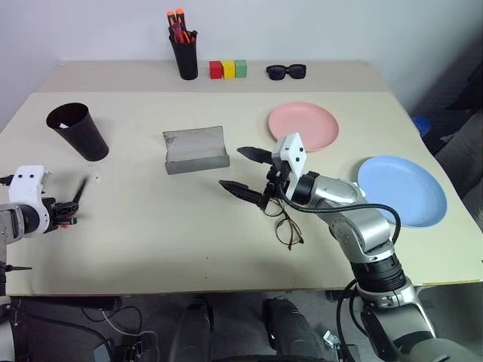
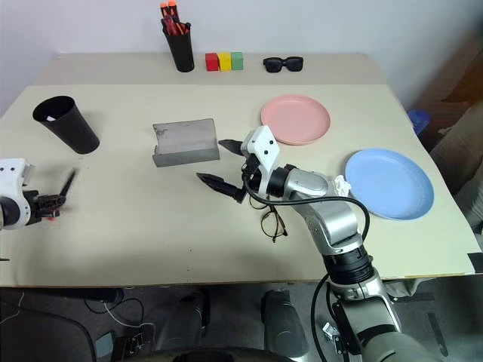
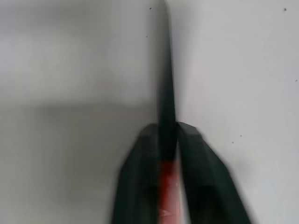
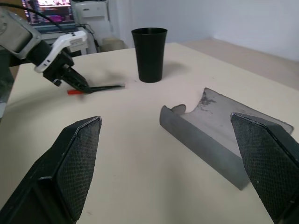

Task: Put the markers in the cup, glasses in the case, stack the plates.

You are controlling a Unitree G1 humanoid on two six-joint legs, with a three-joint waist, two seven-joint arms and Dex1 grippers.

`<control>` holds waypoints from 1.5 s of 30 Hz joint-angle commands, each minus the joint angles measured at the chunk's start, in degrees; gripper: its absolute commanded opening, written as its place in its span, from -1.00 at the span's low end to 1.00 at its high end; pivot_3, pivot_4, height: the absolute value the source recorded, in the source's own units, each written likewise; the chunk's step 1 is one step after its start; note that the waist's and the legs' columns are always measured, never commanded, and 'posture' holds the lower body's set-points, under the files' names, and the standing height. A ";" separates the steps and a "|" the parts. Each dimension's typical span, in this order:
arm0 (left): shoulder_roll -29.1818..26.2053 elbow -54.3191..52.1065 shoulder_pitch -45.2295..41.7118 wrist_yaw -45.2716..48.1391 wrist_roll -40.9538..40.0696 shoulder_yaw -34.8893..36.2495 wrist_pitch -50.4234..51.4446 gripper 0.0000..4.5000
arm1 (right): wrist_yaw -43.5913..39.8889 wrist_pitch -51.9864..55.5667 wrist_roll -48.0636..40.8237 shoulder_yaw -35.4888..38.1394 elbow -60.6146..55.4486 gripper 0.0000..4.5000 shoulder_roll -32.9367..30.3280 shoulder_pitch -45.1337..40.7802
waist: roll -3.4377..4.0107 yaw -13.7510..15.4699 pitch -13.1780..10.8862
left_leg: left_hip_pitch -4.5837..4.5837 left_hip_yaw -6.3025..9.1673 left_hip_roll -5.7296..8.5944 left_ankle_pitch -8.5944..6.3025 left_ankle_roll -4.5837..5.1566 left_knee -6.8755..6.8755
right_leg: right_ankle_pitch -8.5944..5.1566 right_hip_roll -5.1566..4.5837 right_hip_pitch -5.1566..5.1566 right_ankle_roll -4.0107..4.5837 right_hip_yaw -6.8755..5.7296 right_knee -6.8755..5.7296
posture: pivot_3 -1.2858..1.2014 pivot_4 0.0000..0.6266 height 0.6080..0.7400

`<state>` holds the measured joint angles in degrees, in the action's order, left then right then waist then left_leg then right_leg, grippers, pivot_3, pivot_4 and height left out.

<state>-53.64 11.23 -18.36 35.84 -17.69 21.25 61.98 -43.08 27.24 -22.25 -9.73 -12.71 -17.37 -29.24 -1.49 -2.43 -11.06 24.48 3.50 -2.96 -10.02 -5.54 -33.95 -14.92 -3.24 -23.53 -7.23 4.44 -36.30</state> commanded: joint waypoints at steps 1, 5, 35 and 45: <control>1.79 -5.68 -0.43 -1.45 -1.12 1.52 -2.66 -0.97 | -0.73 -0.02 -1.17 0.33 -2.64 1.00 -0.40 -0.23 | 0.00 0.08 0.00 | 0.00 0.00 0.00 0.00 0.00 0.00 | 0.00 0.00 0.00 0.00 0.00 0.00 | 0.03 -0.52 1.00; 7.31 -13.00 -4.46 -4.56 -4.41 6.80 -8.80 -0.97 | -1.73 0.08 -1.57 0.28 -2.84 1.00 -0.62 -0.22 | -0.05 0.18 0.01 | 0.02 0.01 0.00 0.00 0.00 -0.03 | 0.00 0.00 0.03 0.00 -0.01 0.01 | 0.03 -0.52 1.00; 20.20 31.13 -31.16 -41.99 14.30 1.40 -69.61 -0.97 | 5.11 -10.95 5.02 -1.57 1.12 1.00 6.57 0.00 | -0.07 0.31 0.02 | -0.01 0.02 0.01 0.02 -0.02 -0.06 | 0.16 0.04 0.10 -0.29 -0.04 -0.02 | 0.03 -0.52 1.00; 21.30 34.73 -31.01 -41.62 13.94 -0.11 -72.04 -0.97 | 5.59 -11.71 5.06 -1.64 1.40 1.00 6.86 0.43 | -0.07 0.22 0.02 | -0.02 0.02 0.01 0.03 -0.02 -0.05 | 0.16 0.04 0.10 -0.29 -0.04 -0.02 | 0.03 -0.52 1.00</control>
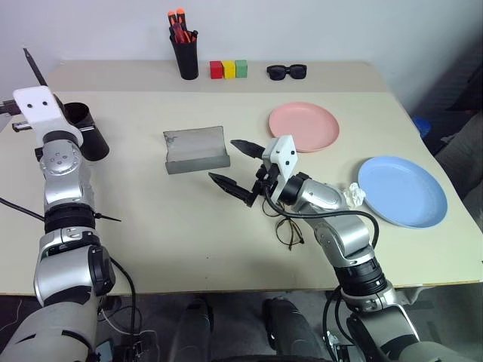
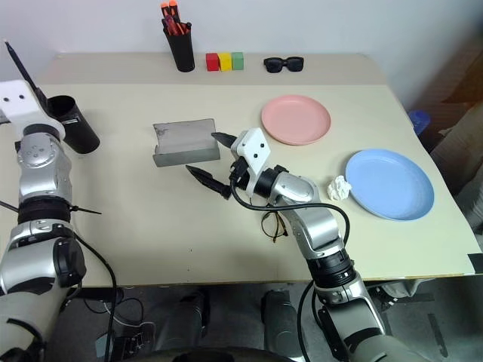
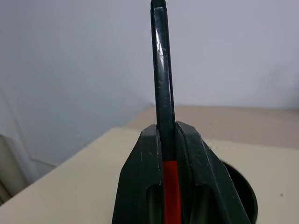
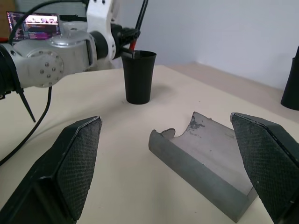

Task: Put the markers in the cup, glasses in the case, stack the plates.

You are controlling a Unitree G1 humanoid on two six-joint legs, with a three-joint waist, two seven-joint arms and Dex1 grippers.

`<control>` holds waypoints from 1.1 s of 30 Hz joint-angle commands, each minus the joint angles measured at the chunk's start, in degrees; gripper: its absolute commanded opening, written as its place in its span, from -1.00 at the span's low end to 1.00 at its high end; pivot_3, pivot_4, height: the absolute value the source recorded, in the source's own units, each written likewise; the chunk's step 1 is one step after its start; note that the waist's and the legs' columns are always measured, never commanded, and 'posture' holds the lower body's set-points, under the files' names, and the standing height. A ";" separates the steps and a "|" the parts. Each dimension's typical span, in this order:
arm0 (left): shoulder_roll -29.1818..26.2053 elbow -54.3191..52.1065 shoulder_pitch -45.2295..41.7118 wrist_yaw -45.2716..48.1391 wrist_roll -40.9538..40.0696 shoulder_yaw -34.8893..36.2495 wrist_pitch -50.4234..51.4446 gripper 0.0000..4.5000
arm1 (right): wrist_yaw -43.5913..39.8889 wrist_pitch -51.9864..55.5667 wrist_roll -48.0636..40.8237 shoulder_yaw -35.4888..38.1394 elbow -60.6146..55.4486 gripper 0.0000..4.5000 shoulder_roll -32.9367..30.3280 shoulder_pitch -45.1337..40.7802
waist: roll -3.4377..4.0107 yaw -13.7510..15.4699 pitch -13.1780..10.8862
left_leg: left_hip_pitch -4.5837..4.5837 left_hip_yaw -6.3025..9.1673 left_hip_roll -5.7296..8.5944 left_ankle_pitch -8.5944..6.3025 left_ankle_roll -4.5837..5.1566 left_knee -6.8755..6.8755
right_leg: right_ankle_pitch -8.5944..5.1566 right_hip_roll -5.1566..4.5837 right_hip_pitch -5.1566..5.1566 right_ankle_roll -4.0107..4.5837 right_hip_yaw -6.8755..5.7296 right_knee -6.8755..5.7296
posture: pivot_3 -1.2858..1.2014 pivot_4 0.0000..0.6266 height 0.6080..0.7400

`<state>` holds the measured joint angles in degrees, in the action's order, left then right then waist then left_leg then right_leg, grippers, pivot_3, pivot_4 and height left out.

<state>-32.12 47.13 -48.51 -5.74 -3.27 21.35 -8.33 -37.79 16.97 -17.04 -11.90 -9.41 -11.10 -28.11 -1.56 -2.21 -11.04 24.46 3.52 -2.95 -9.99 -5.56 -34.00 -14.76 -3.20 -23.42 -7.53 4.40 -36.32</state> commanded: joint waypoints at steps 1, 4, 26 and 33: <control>-0.06 -1.18 -0.59 -0.02 -0.58 -0.23 -1.76 -0.97 | 0.30 -1.49 -0.18 0.52 -1.90 1.00 0.58 -0.68 | 0.00 0.00 0.00 | 0.00 0.00 0.00 0.00 0.00 0.00 | 0.00 0.00 0.00 0.00 0.00 0.00 | 0.03 -0.52 1.00; 0.45 -1.69 0.12 0.13 -1.52 0.24 -1.05 -0.80 | 0.15 -1.55 -0.28 0.42 -2.00 1.00 0.46 -0.55 | 0.00 0.00 0.00 | 0.00 0.00 0.00 0.00 0.00 0.00 | 0.00 0.00 0.00 0.00 0.00 0.00 | 0.03 -0.52 1.00; 0.71 -23.82 1.19 23.22 -12.28 -7.79 17.07 0.99 | -2.78 0.88 -1.59 2.45 -3.91 1.00 -4.85 -0.61 | 0.00 0.32 0.00 | 0.02 0.00 0.00 0.02 -0.03 -0.02 | 0.00 0.00 0.04 0.01 0.00 0.01 | 0.03 -0.52 1.00; -4.33 -34.30 6.84 43.46 -11.32 -23.12 36.24 0.99 | -13.24 10.33 -6.20 5.00 -8.39 1.00 -20.78 2.08 | 0.08 -0.38 -0.05 | -0.03 0.00 0.00 0.00 -0.01 0.03 | -0.04 0.00 0.05 0.02 0.03 0.01 | 0.03 -0.52 1.00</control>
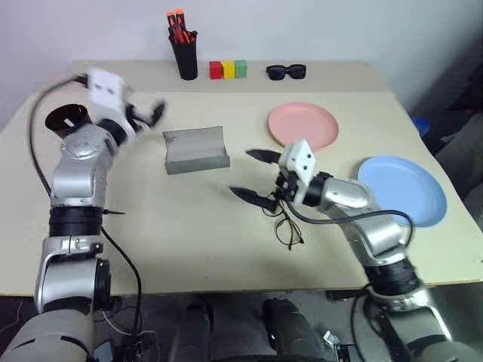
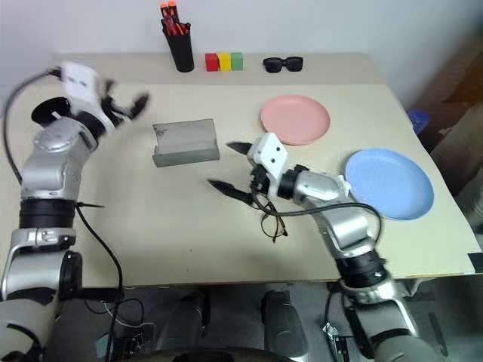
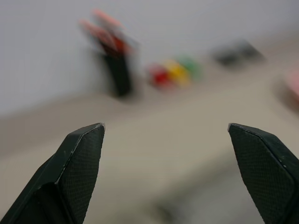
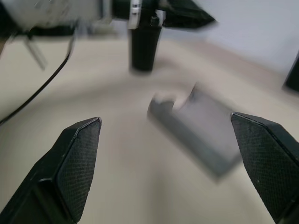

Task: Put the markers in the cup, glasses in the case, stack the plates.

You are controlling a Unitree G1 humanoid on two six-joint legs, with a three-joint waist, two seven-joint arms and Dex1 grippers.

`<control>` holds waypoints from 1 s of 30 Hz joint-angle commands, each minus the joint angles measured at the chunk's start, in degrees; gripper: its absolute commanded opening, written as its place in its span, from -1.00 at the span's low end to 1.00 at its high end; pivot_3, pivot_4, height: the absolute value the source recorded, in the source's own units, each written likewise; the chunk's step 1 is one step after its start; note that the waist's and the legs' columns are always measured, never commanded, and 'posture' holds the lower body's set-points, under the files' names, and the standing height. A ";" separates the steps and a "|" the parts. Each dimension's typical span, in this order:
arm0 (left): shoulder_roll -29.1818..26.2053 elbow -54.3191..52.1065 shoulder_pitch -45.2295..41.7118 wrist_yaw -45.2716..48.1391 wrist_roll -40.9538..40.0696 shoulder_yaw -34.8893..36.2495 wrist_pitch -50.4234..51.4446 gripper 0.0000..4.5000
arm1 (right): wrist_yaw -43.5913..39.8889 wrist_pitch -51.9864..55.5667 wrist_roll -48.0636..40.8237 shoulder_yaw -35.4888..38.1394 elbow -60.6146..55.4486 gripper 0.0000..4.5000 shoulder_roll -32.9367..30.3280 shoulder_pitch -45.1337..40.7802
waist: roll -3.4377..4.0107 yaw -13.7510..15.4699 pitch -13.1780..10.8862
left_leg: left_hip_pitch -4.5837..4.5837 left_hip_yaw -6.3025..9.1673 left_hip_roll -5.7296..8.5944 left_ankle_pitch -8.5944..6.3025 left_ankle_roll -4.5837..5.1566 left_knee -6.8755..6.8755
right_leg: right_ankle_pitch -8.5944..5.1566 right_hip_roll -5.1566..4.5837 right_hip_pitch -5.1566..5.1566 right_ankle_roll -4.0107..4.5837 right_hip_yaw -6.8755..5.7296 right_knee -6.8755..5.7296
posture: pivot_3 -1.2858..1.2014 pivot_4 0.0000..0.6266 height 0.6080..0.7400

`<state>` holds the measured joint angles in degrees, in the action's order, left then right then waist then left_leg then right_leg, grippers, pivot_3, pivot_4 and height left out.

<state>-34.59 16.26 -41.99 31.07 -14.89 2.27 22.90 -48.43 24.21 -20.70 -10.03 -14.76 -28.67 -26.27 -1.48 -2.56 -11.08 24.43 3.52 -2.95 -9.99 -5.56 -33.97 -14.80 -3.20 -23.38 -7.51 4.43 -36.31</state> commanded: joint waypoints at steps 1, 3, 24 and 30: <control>-2.23 -3.47 0.36 8.47 0.57 -5.33 6.26 0.99 | -2.80 3.90 -3.06 3.97 -3.22 1.00 -4.53 0.38 | 0.01 -0.06 -0.02 | 0.02 0.00 -0.01 0.00 0.00 0.00 | 0.00 0.01 -0.04 0.01 0.01 0.00 | 0.03 -0.52 1.00; -2.61 -2.76 -0.04 11.80 1.46 -7.96 8.27 0.99 | -2.73 5.67 -3.69 6.10 -3.80 1.00 -7.07 0.93 | 0.01 -0.06 -0.03 | 0.03 0.01 -0.02 0.00 0.01 -0.01 | -0.03 0.04 -0.08 0.07 0.01 -0.02 | 0.03 -0.52 1.00; -1.86 11.66 -6.07 26.00 10.38 -14.34 0.19 -0.99 | -2.23 3.67 -3.00 13.16 -5.57 1.00 -13.45 9.51 | 0.00 0.18 -0.03 | 0.09 0.00 0.00 -0.02 0.05 -0.10 | -0.11 0.03 -0.05 0.20 0.05 0.06 | 0.03 -0.52 1.00; -7.00 -0.41 1.86 34.98 8.28 -13.53 -7.28 -0.99 | -2.98 3.75 -3.01 12.55 -4.95 1.00 -13.71 8.34 | 0.01 0.05 -0.04 | 0.08 -0.01 -0.01 -0.03 0.06 -0.06 | -0.12 0.03 -0.07 0.19 0.06 0.04 | 0.03 -0.52 1.00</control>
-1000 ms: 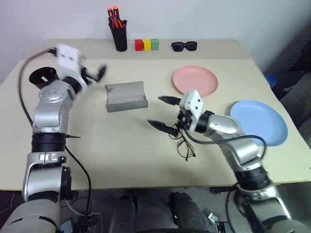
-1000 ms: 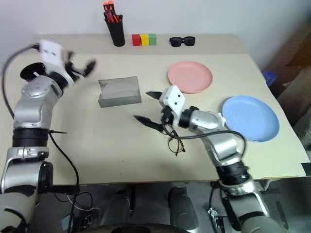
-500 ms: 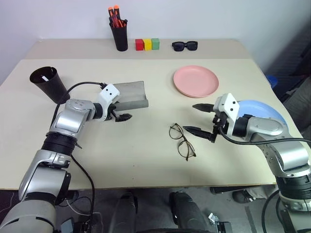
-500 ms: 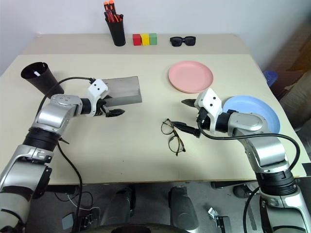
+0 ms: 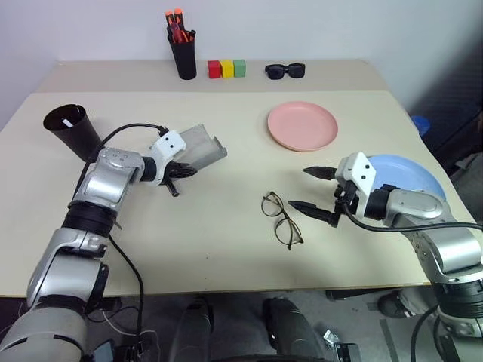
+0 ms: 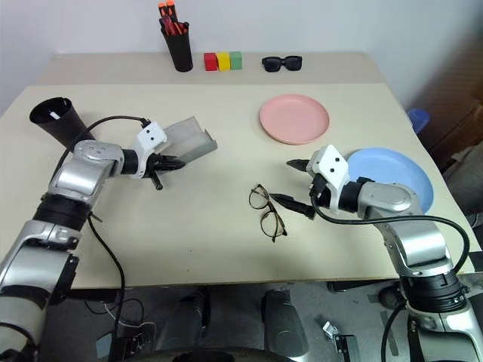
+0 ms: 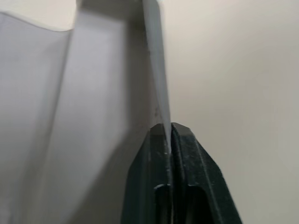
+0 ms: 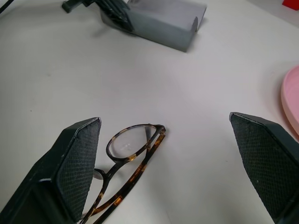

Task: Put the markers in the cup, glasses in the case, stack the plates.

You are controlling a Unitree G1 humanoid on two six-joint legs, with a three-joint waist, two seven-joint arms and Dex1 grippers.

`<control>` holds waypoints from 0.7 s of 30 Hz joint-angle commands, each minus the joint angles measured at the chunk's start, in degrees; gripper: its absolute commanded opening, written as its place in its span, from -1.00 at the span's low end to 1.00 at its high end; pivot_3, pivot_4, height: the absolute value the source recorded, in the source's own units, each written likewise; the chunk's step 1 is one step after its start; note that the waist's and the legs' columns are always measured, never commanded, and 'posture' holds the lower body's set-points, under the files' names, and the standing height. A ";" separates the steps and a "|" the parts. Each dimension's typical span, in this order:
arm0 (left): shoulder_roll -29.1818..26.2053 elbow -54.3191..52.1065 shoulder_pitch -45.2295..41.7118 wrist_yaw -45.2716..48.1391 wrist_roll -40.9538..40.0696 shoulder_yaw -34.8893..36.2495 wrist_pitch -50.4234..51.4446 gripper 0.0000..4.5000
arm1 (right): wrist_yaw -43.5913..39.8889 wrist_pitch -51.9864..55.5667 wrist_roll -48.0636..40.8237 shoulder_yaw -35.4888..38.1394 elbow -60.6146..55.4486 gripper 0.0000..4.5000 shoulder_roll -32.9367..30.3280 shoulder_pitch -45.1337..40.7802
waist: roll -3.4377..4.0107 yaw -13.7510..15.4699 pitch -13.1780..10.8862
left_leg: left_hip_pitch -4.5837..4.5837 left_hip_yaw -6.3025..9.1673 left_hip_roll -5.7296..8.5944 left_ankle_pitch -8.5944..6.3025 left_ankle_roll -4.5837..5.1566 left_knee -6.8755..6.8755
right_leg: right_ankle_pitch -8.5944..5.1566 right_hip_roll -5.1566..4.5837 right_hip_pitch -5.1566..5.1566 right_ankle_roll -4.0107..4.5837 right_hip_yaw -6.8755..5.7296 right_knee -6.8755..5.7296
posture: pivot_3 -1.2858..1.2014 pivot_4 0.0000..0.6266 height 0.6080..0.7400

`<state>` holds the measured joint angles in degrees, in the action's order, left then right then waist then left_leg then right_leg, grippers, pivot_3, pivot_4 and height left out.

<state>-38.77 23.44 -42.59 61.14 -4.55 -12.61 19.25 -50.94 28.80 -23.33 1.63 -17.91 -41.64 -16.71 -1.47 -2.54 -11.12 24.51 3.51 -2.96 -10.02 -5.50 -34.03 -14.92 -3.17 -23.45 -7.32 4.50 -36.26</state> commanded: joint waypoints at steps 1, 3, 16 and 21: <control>-4.28 -10.61 4.17 7.41 -2.88 1.26 -3.41 -0.99 | -0.55 -0.63 -0.44 0.72 -1.75 1.00 -0.73 -1.41 | 0.01 0.06 0.00 | 0.01 0.00 0.00 0.00 0.00 0.00 | 0.00 0.00 -0.01 0.00 0.00 0.00 | 0.03 -0.52 1.00; -7.73 -18.55 8.55 12.35 -5.17 1.55 -3.74 -0.99 | -0.54 0.21 -0.20 -0.22 -1.68 1.00 -0.69 -1.88 | 0.01 0.05 0.00 | 0.01 0.00 -0.01 0.00 0.00 0.00 | 0.00 0.00 0.00 0.01 0.01 0.00 | 0.03 -0.52 1.00; -11.44 -32.85 16.58 13.68 -5.69 -1.03 2.69 -0.75 | 7.00 24.42 -8.29 -0.44 -7.23 1.00 0.42 -3.60 | 0.03 0.36 -0.02 | 0.01 -0.03 0.00 -0.02 0.04 -0.14 | -0.10 -0.05 0.04 0.22 0.02 0.00 | 0.03 -0.52 1.00; -9.76 -32.53 16.65 11.06 -5.41 -0.26 1.60 0.28 | 10.43 29.02 -8.40 -0.92 -7.36 1.00 0.66 -3.92 | 0.03 0.32 -0.02 | 0.00 -0.03 0.00 -0.02 0.04 -0.15 | -0.10 -0.05 0.04 0.22 0.02 0.00 | 0.03 -0.52 1.00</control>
<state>-48.67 -8.00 -25.51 73.28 -10.24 -14.10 21.88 -41.50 56.81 -30.84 -0.25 -23.36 -41.22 -19.60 -1.44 -2.22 -11.14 24.52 3.48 -2.96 -10.04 -5.45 -34.18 -15.02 -3.23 -23.42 -7.09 4.51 -36.26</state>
